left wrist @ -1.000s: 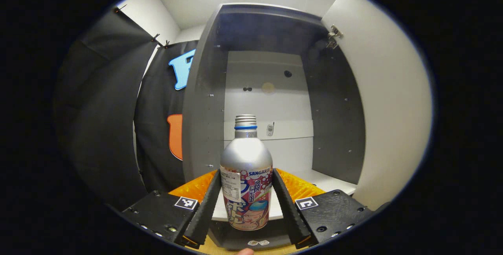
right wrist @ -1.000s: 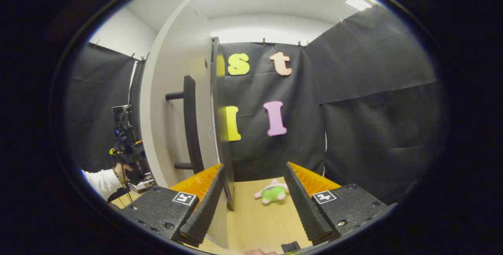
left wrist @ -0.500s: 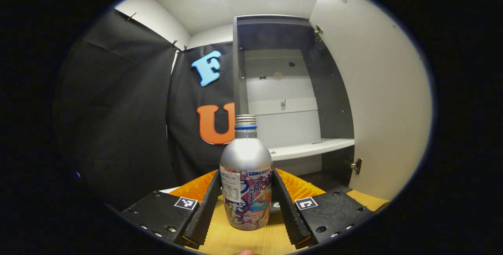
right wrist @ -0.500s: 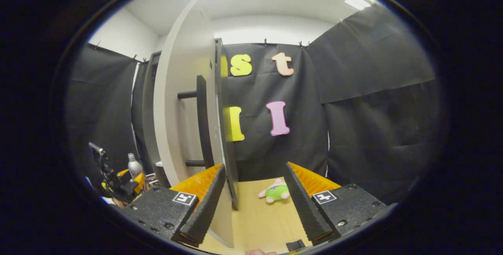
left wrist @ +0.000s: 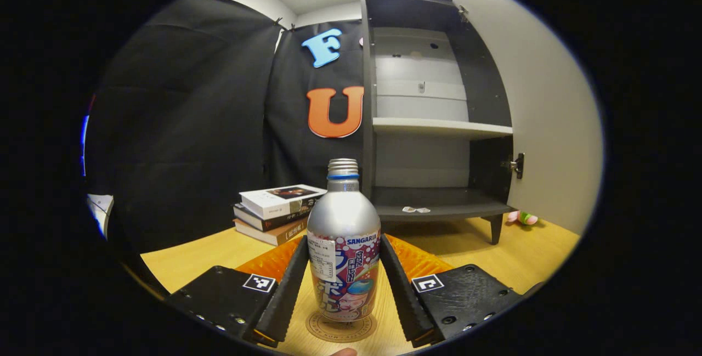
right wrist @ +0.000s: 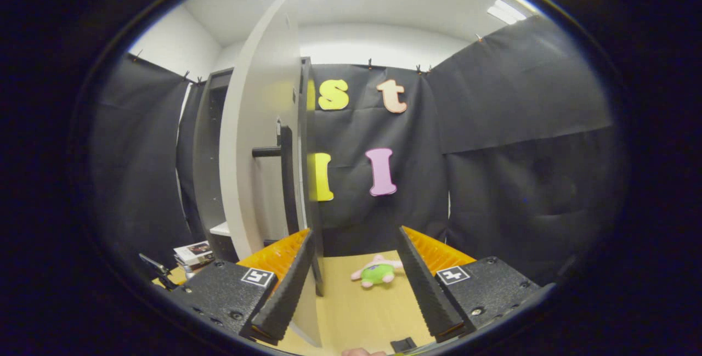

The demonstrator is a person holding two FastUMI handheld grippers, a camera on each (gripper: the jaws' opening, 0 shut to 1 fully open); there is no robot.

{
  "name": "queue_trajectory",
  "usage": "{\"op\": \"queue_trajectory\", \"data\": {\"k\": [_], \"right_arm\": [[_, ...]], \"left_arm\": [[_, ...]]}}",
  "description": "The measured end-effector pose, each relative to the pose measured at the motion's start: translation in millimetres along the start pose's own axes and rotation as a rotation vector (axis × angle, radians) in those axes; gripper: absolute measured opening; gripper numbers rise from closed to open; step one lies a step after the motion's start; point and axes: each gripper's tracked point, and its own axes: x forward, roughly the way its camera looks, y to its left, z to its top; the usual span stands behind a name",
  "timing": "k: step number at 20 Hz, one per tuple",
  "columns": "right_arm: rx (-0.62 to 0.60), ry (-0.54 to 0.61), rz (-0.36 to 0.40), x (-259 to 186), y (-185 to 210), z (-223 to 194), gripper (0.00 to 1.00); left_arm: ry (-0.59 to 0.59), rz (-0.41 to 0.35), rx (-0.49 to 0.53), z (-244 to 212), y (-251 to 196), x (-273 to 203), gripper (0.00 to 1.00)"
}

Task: Open the cabinet door with the right hand, grasp the bottle in the cabinet with the left hand and place it on the coaster, then close the cabinet door with the right hand.

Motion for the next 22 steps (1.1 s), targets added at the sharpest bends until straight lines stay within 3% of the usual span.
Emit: {"op": "queue_trajectory", "data": {"k": [2, 3, 4, 5, 6, 7, 10, 22], "right_arm": [[-0.001, -0.002, -0.009, -1, -1, -1, 0.93], [0.009, 0.002, -0.008, 0, -1, -3, 0.88], [0.020, 0.012, -0.008, 2, -1, -6, 0.93], [0.031, 0.024, -0.009, 3, -2, -8, 0.89], [0.039, 0.031, -0.010, 4, -2, -9, 0.93], [0.046, 0.035, -0.013, 4, -3, -10, 0.88], [0.051, 0.037, -0.023, 6, -5, -8, 0.93], [0.068, 0.042, -0.024, 9, -7, -15, 0.89]], "left_arm": [[0.023, 0.016, -0.003, -14, 3, 2, 0.75], [0.028, 0.021, 0.003, -18, 4, 3, 0.75], [0.031, 0.025, 0.006, -24, 5, 5, 0.75], [0.019, 0.027, 0.009, -25, 6, 5, 0.75], [0.013, 0.025, 0.015, -26, 7, 5, 0.75], [-0.001, 0.018, 0.023, -26, 5, 5, 0.75], [-0.024, -0.004, 0.051, -27, 0, -4, 0.75], [-0.003, -0.060, 0.074, -31, -6, -15, 0.78]]}}
